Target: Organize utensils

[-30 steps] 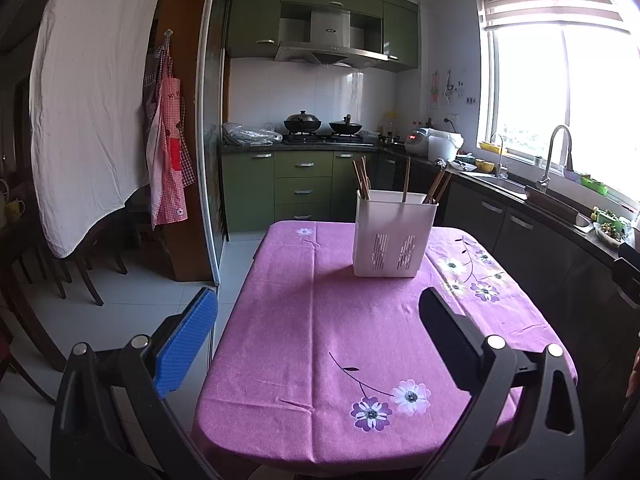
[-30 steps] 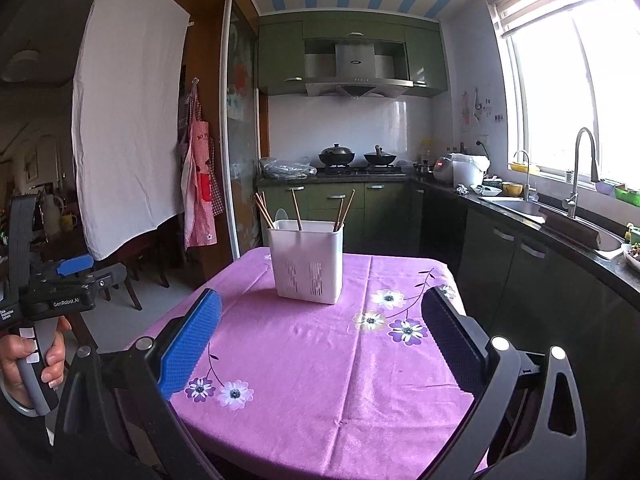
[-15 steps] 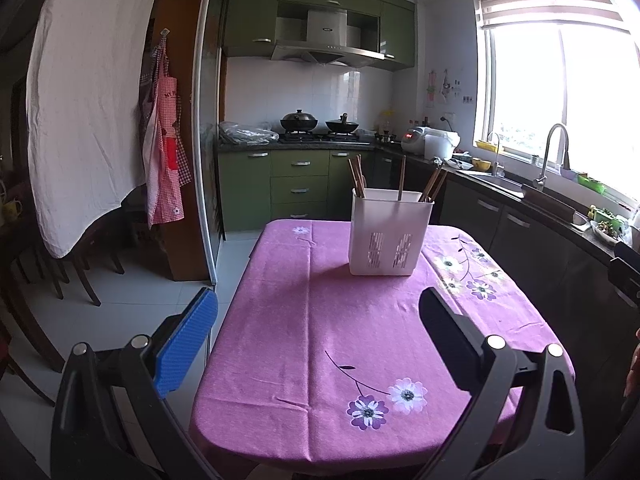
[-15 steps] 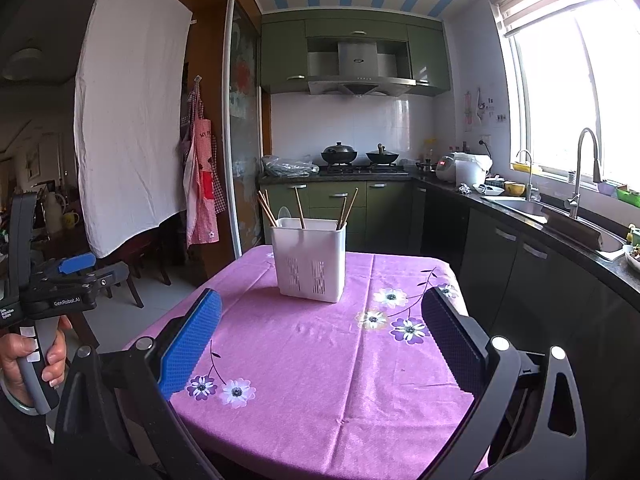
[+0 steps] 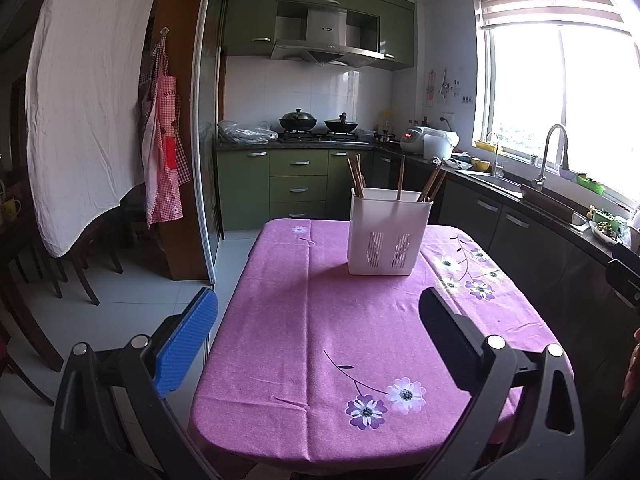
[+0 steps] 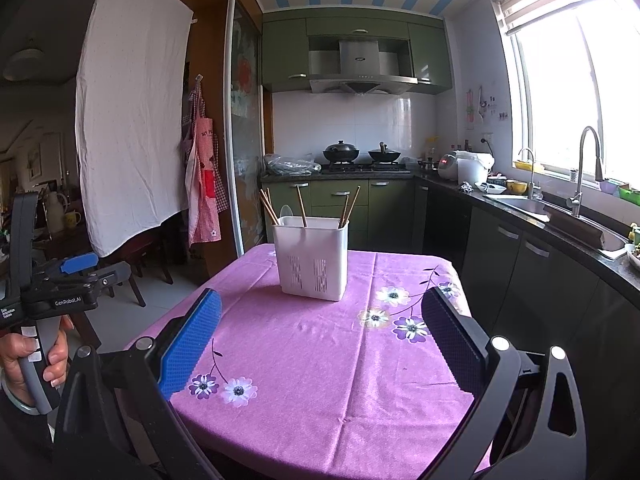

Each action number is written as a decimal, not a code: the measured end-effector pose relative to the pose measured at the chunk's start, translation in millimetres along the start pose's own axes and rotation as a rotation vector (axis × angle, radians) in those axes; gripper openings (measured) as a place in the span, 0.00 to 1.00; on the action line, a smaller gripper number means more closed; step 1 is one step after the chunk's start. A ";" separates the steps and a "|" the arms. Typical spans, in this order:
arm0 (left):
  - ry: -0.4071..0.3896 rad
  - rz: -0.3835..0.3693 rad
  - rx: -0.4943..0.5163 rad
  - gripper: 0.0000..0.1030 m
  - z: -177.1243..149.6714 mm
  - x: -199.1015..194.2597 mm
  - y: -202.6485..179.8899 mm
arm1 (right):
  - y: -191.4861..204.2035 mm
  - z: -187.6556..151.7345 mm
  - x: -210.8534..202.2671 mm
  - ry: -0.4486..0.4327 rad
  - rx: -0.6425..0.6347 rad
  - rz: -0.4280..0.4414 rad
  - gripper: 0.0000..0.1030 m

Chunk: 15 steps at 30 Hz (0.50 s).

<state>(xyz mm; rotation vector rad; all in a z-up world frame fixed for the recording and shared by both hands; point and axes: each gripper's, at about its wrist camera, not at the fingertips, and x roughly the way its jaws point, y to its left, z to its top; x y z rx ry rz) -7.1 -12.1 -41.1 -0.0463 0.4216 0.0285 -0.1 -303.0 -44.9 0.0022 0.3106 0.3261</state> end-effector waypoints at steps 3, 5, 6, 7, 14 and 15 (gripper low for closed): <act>0.000 0.000 0.000 0.93 0.0 0.0 -0.1 | -1.7 0.5 0.4 0.003 -0.001 0.005 0.96; 0.001 0.000 0.000 0.93 0.0 0.0 -0.5 | -1.8 -0.2 0.5 0.004 -0.001 0.007 0.96; 0.000 0.000 -0.001 0.93 0.1 -0.1 -0.1 | -2.2 -0.3 0.2 0.005 0.000 0.007 0.96; 0.000 -0.001 -0.001 0.93 0.2 -0.2 -0.3 | -1.7 -0.5 0.4 0.005 -0.001 0.008 0.96; 0.007 -0.006 -0.012 0.93 -1.6 1.8 -1.8 | -1.6 -0.8 0.4 0.006 -0.001 0.008 0.96; 0.006 -0.005 -0.011 0.93 -1.8 2.0 -1.7 | -1.5 -0.8 0.3 0.007 -0.001 0.007 0.96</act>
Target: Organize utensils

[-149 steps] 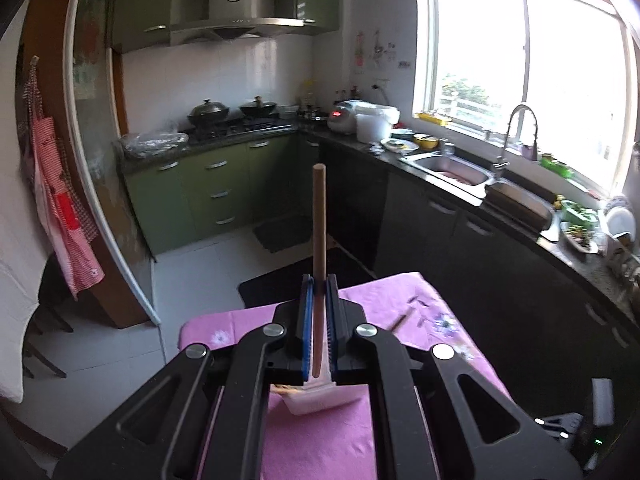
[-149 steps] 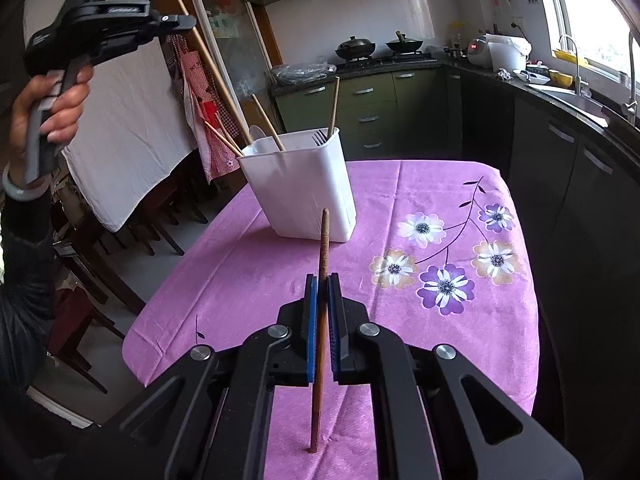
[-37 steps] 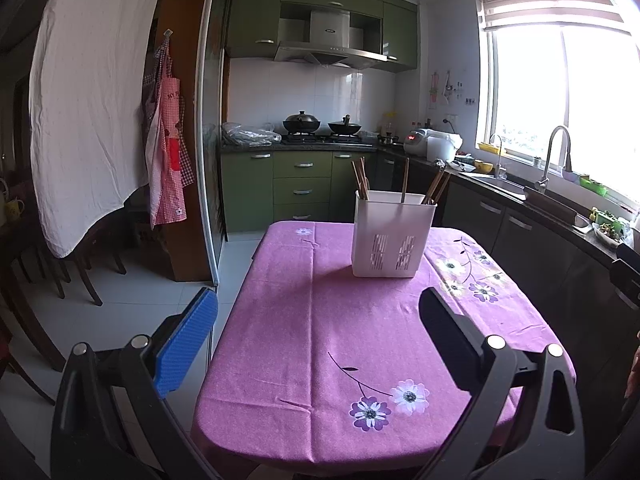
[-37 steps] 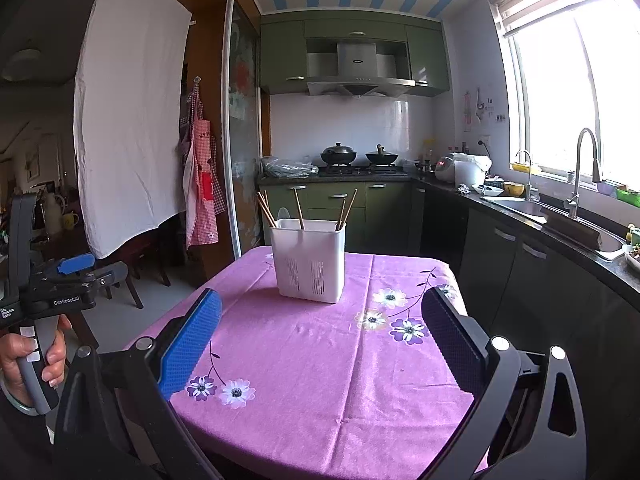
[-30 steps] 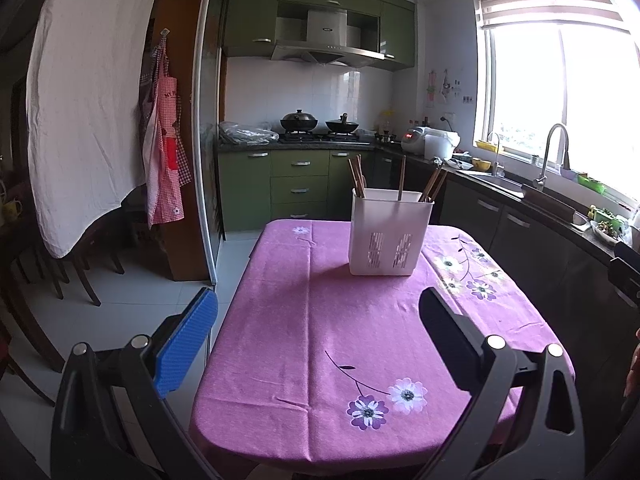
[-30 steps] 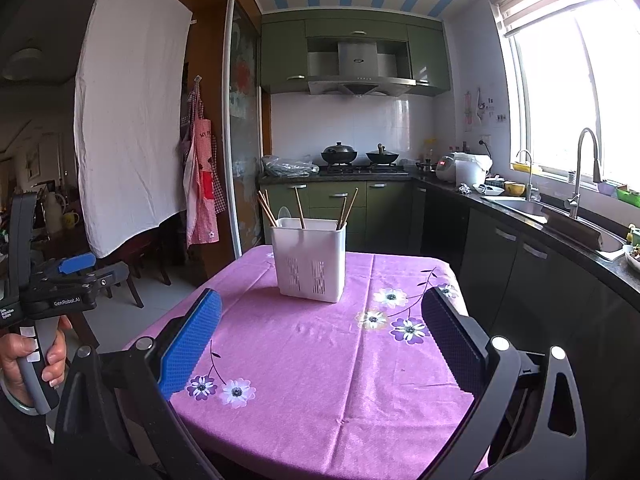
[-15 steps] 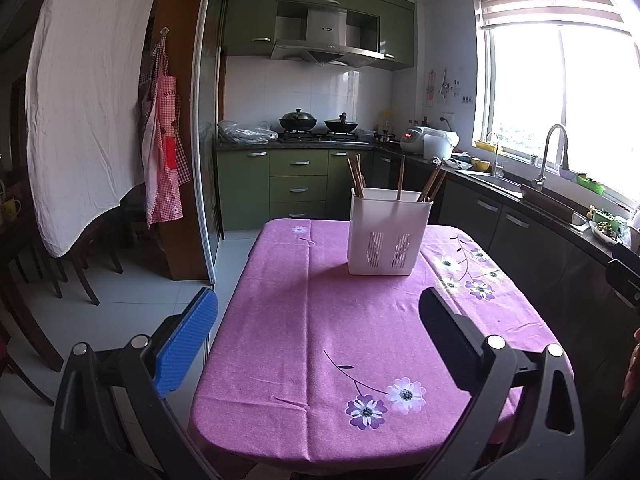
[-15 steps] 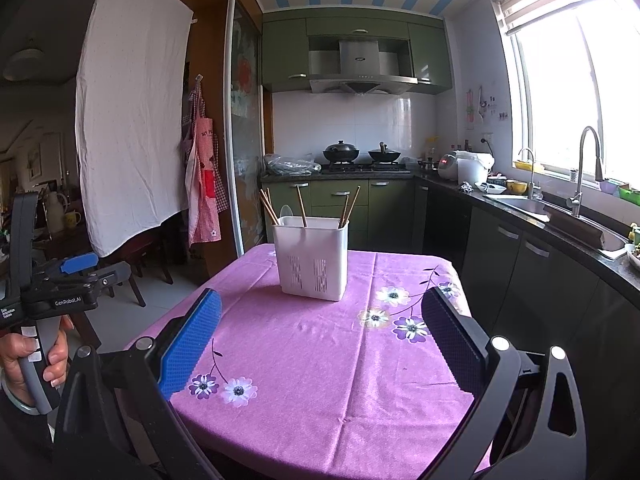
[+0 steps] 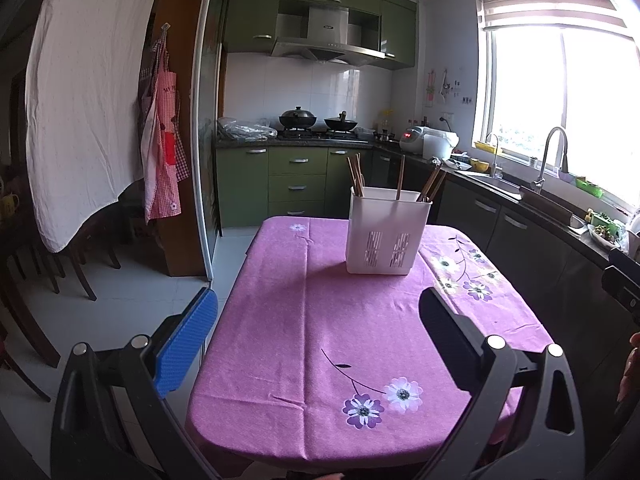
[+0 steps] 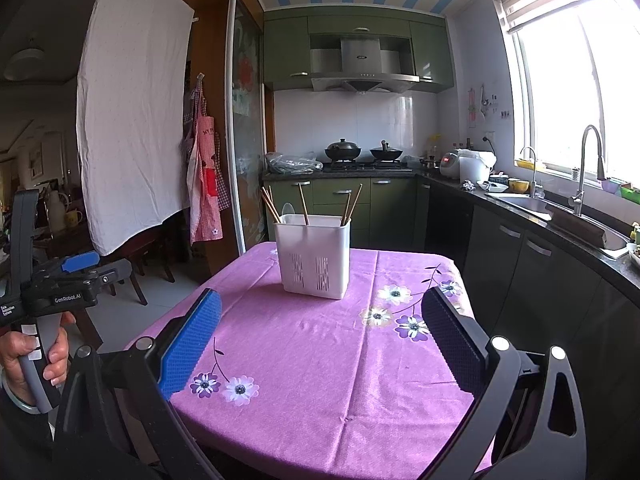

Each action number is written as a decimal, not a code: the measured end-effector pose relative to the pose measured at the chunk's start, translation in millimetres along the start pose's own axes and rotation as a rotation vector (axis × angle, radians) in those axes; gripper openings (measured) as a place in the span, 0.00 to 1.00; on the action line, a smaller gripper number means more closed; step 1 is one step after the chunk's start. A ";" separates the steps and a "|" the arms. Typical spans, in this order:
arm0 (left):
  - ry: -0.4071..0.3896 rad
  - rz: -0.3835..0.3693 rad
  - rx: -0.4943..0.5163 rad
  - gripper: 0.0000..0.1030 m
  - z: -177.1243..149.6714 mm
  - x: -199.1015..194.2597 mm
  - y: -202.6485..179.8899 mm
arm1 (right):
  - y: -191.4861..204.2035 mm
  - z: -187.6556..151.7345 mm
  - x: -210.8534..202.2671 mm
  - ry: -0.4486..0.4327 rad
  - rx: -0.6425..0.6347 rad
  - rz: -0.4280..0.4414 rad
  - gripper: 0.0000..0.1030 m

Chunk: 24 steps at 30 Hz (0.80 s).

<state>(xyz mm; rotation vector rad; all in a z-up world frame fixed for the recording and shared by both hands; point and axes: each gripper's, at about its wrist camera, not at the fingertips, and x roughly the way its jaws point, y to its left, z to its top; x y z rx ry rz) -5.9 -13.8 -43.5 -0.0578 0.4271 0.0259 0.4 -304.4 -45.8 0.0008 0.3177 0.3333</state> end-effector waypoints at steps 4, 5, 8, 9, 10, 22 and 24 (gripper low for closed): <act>-0.001 0.004 0.011 0.93 -1.5 0.1 -3.6 | 0.1 -0.3 0.3 0.002 -0.001 0.001 0.96; -0.001 0.004 0.013 0.93 -1.6 0.0 -3.3 | 0.1 -0.2 0.6 0.002 -0.002 0.000 0.96; -0.006 0.004 0.017 0.93 -2.9 -1.4 -6.1 | 0.3 -0.6 1.1 0.005 -0.002 0.002 0.96; -0.004 0.005 0.016 0.93 -2.0 -0.6 -5.0 | 0.3 -1.5 1.4 0.007 -0.002 0.002 0.96; -0.005 0.006 0.017 0.93 -2.2 -0.8 -5.8 | 0.1 -2.1 1.8 0.009 -0.003 0.002 0.96; -0.002 0.021 0.026 0.93 -1.0 -4.8 -5.6 | -0.8 -3.5 3.2 0.014 -0.006 0.003 0.96; 0.000 0.021 0.025 0.93 -1.0 -5.1 -5.3 | -0.9 -3.8 2.9 0.015 -0.006 0.005 0.96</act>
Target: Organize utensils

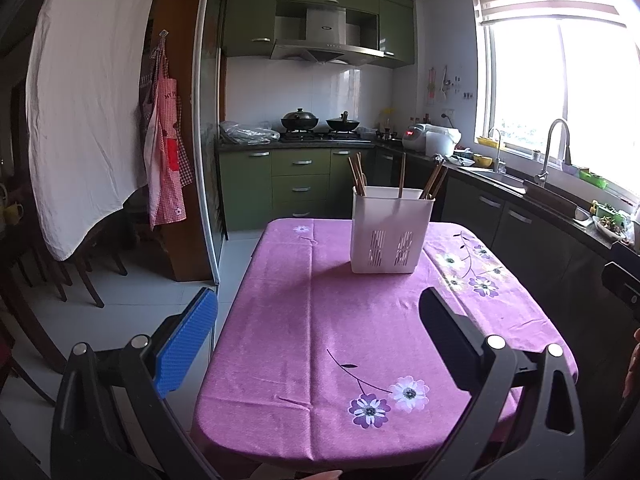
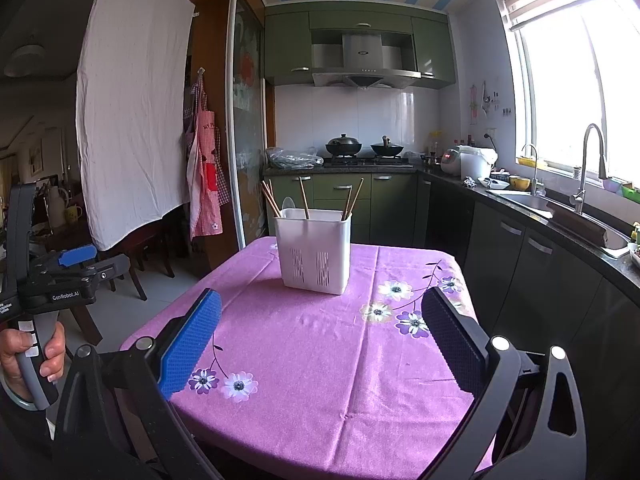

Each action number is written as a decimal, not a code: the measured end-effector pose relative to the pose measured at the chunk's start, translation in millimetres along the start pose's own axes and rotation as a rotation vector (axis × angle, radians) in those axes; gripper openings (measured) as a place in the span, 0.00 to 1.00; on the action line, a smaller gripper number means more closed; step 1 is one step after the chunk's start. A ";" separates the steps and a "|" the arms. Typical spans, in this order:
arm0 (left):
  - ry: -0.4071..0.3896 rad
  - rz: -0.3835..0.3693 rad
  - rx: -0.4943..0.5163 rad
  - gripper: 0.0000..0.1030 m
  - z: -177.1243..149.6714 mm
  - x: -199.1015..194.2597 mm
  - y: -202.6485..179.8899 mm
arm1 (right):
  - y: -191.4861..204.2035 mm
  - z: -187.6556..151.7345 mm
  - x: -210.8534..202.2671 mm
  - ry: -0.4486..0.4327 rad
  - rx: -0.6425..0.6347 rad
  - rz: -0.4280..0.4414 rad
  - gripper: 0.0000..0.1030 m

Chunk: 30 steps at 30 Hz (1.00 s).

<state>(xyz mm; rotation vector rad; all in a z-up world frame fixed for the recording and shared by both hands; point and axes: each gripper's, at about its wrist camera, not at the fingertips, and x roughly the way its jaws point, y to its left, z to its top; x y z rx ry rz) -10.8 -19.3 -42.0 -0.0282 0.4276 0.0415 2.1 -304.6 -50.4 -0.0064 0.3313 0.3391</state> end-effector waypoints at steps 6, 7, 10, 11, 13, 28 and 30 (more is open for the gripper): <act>0.003 0.003 -0.002 0.93 0.2 1.0 0.0 | -1.2 -0.9 1.6 0.003 0.000 0.002 0.96; 0.004 0.002 -0.002 0.93 0.0 0.4 0.4 | -1.4 -1.2 1.6 0.003 0.000 0.001 0.96; 0.005 0.002 0.000 0.93 0.8 2.2 1.0 | -1.6 -1.4 1.7 0.004 0.000 0.003 0.96; 0.005 0.002 0.000 0.93 0.6 2.0 0.8 | -2.0 -1.8 3.0 0.005 0.000 0.004 0.96; 0.008 -0.002 -0.003 0.93 0.7 2.5 0.9 | -2.7 -2.9 3.9 0.008 -0.002 0.006 0.96; 0.064 -0.048 0.003 0.93 -2.9 16.1 -4.0 | -4.5 -3.8 8.3 0.023 -0.005 0.009 0.96; 0.065 -0.052 0.009 0.93 -2.6 17.7 -6.1 | -5.1 -4.0 8.6 0.024 -0.004 0.010 0.96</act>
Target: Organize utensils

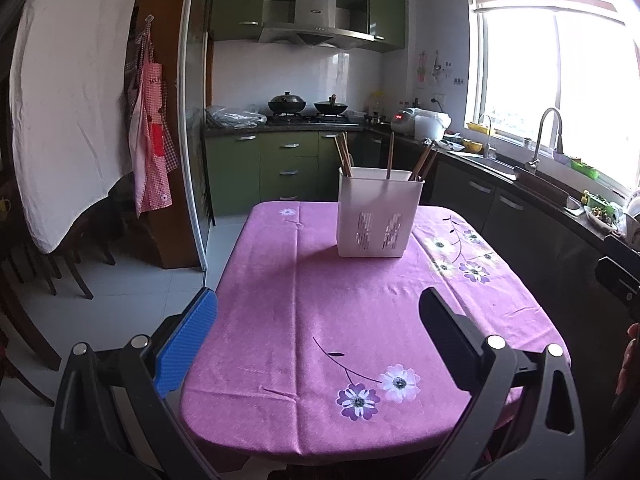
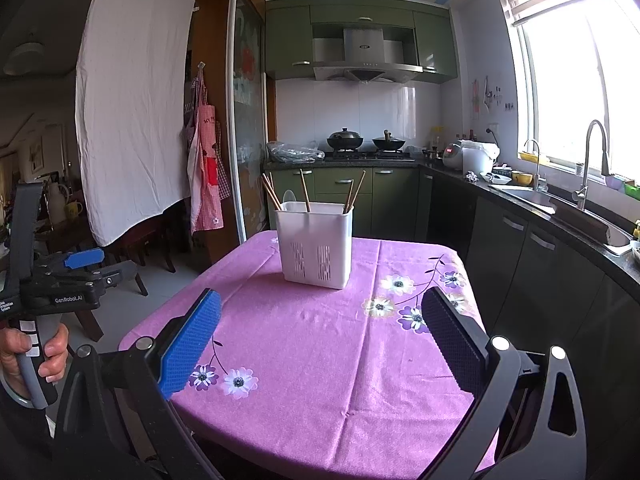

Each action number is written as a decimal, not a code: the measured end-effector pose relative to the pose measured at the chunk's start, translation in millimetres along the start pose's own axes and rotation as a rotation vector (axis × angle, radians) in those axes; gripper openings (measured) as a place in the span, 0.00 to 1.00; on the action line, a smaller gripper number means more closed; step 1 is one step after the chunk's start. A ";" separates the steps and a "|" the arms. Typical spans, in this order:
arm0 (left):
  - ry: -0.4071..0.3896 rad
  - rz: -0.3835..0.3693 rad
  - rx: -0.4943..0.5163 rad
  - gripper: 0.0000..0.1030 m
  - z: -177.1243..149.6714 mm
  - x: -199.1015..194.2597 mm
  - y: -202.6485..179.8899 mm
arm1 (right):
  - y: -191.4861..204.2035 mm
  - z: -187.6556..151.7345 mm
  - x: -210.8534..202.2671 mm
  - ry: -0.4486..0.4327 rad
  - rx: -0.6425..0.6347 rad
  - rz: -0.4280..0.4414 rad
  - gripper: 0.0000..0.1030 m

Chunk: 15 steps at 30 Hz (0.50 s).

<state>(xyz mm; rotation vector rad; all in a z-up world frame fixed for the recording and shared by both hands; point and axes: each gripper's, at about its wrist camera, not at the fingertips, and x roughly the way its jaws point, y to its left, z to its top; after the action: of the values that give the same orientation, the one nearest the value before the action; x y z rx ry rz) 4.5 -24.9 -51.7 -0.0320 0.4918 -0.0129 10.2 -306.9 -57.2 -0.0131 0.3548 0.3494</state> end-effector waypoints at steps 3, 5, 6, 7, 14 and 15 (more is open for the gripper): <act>0.007 -0.002 0.011 0.93 -0.5 3.2 -3.7 | -0.6 -0.3 1.6 0.004 -0.001 0.001 0.96; 0.003 0.001 0.017 0.93 -0.9 3.9 -5.2 | -1.5 -0.7 1.9 0.005 0.001 0.002 0.96; 0.001 0.004 0.019 0.93 0.1 4.0 -5.0 | -1.9 -0.4 2.3 0.006 0.001 0.002 0.96; -0.001 0.006 0.020 0.93 0.3 4.1 -4.8 | -2.2 -0.4 2.6 0.007 0.001 0.001 0.96; 0.024 0.006 -0.006 0.93 6.9 19.5 3.0 | -4.1 -2.0 7.5 0.018 0.005 -0.001 0.96; 0.028 0.003 -0.009 0.93 8.0 23.2 4.5 | -4.7 -3.0 10.1 0.025 0.006 -0.001 0.96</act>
<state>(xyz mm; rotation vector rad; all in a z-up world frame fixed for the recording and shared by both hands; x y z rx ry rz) 28.7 -20.6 -55.7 -0.0396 0.5195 -0.0081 19.7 -308.1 -63.7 -0.0117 0.3803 0.3476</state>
